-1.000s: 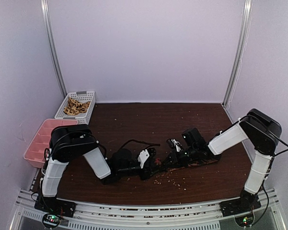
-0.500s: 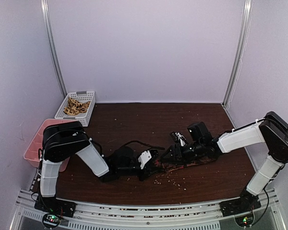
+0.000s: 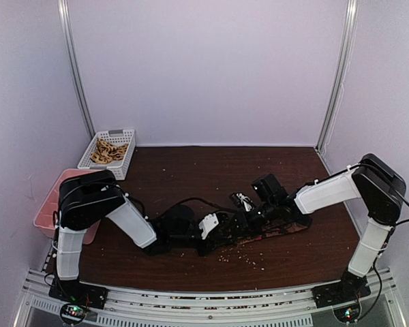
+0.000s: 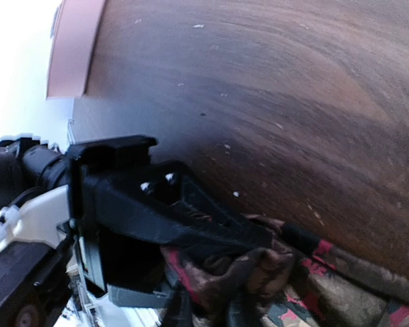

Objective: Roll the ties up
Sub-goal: Roll the tie at the center of the board.

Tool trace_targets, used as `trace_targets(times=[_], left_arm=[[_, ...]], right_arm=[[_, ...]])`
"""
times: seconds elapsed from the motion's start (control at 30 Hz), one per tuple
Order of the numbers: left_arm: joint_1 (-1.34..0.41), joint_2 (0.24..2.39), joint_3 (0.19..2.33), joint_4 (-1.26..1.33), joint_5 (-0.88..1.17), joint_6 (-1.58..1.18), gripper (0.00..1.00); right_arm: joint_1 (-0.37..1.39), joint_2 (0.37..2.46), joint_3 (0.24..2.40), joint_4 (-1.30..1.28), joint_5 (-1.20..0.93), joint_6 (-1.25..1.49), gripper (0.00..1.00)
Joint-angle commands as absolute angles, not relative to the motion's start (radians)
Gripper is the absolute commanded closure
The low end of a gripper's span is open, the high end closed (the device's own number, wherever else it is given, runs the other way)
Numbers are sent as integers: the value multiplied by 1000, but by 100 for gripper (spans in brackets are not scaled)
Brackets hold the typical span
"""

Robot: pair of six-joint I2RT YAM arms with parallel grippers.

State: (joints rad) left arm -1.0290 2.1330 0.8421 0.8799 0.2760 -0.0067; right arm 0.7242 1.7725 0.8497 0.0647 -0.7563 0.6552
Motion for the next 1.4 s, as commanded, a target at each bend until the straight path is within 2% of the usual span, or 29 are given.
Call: trace_targets(times=[0.0,0.13,0.23,0.33,0.43,0.63,0.83,0.9,0.93,1.0,1.13,1.23,1.33,1.37], left_arm=[[-1028,2151,831,694,276,17,58],[-1025,2113,793,769,265,2,31],[-1026,2093,766,850,252,-19,17],[-1035,2112,757,946,230,-56,7],[-1054,2137,785,940,189,-57,2],[-1073,2220,867,928,172,-98,2],[-1074,2289,949,886,218,-127,16],[-1074,2288,960,828,221,-113,27],[-1073,2280,945,819,215,-97,37],[-1066,2251,891,808,215,-65,51],[-1049,2190,840,710,249,14,66],[-1040,2163,825,653,277,61,71],[-1024,2157,821,626,323,76,72],[-1020,2155,820,625,337,75,71]], right_arm=[[726,1788,846,4,-679,616,100],[715,1792,796,24,-686,619,100],[694,1807,743,80,-715,644,100],[667,1824,702,129,-738,657,100],[644,1835,680,143,-741,647,100],[632,1851,673,147,-735,639,100],[632,1833,626,253,-738,701,100],[635,1821,616,285,-738,725,100],[642,1813,608,307,-738,741,100],[658,1804,609,328,-739,758,99],[673,1792,625,336,-750,772,93],[673,1771,643,304,-765,763,76],[674,1713,659,254,-763,740,60],[676,1691,665,238,-762,732,57]])
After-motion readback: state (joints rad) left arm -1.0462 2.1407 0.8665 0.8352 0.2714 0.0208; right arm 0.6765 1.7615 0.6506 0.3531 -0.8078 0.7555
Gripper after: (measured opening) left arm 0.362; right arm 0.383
